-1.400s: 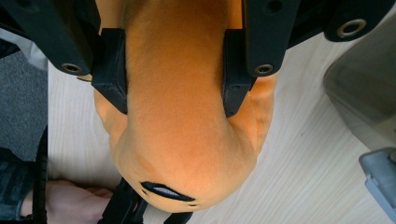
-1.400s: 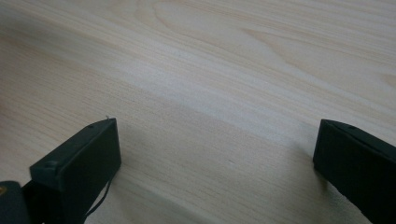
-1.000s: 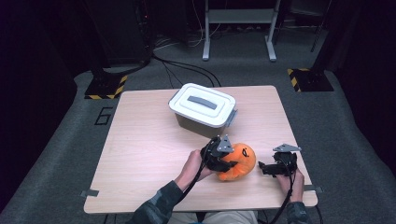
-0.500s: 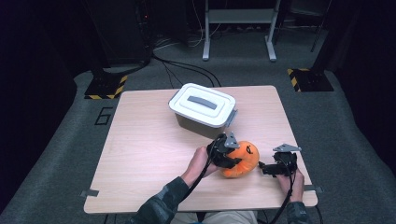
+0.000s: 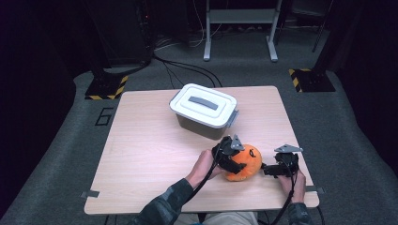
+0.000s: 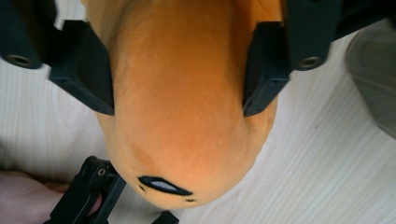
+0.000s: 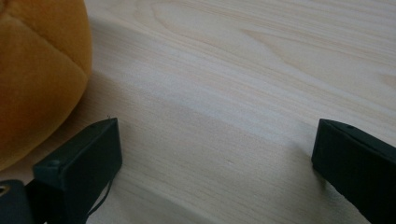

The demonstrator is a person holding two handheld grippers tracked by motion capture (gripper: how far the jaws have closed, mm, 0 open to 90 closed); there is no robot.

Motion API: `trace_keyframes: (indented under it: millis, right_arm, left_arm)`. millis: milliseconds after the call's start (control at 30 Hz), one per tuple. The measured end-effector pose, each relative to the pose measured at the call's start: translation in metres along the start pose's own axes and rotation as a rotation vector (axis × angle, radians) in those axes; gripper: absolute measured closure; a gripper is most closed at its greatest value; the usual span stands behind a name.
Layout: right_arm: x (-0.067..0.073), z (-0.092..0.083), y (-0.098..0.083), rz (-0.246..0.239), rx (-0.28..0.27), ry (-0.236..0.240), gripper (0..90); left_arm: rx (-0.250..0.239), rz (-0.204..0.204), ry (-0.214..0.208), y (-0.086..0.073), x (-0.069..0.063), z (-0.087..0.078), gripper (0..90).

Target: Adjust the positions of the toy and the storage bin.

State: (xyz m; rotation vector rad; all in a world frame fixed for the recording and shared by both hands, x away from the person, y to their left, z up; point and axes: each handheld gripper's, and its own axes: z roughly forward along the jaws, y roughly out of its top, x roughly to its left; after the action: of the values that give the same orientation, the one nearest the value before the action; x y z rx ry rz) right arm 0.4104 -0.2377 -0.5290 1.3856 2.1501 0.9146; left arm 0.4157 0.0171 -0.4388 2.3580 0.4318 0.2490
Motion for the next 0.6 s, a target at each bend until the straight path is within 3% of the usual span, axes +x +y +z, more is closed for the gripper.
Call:
trace_keyframes:
  millis: [133,267,600]
  right_arm:
    - [0.000,0.000,0.000,-0.001,-0.001,0.000,1.0]
    - [0.000,0.000,0.000,-0.002,-0.002,0.000,1.0]
    - [0.000,0.000,0.000,0.000,-0.002,-0.002,1.0]
  left_arm:
    - [-0.042,-0.011,-0.003,-0.001,-0.002,-0.011,19.5]
    - [-0.073,-0.018,0.022,-0.004,-0.003,-0.025,15.0]
    - [-0.102,-0.062,0.058,-0.034,0.007,-0.062,8.3]
